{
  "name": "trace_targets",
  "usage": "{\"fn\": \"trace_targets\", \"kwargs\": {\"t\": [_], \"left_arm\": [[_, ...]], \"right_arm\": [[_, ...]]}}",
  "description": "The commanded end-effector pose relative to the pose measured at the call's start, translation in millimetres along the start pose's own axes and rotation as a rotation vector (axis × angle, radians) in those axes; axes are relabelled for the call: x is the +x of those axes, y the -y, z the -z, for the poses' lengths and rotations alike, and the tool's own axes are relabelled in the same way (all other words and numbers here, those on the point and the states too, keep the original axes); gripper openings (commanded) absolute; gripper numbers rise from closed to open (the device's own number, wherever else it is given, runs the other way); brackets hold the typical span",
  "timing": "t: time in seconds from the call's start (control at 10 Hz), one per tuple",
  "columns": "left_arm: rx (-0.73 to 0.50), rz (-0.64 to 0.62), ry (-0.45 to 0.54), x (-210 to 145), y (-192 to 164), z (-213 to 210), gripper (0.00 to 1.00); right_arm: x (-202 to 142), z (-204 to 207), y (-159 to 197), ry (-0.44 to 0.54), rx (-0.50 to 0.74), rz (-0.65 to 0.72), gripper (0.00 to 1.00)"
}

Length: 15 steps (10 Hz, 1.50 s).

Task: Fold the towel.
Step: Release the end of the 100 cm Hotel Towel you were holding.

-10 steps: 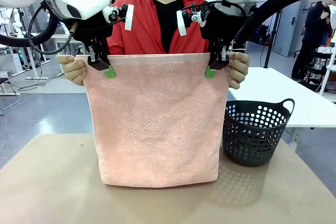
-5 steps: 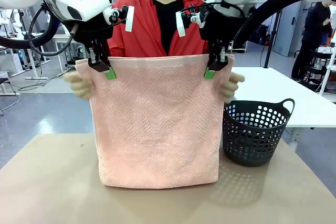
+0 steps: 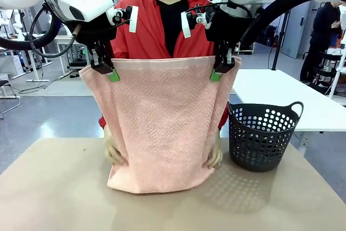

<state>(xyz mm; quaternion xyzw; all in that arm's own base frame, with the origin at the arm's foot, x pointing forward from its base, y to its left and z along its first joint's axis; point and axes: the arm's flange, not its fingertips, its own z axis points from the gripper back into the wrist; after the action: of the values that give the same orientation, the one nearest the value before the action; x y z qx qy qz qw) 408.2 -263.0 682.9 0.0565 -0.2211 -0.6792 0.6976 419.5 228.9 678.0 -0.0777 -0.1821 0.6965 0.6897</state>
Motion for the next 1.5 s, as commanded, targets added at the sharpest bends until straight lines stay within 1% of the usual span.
{"fn": "trace_targets", "kwargs": {"t": [0.0, 1.4], "left_arm": [[0.007, 0.003, -0.004, -0.4, -2.4, -2.3, 0.00], [0.007, 0.003, -0.004, -0.4, -2.4, -2.3, 0.00]], "right_arm": [[-1.5, -2.5, 1.1, -0.006, -0.008, -0.002, 0.00], [-1.5, -2.5, 1.1, -0.006, -0.008, -0.002, 0.00]]}}
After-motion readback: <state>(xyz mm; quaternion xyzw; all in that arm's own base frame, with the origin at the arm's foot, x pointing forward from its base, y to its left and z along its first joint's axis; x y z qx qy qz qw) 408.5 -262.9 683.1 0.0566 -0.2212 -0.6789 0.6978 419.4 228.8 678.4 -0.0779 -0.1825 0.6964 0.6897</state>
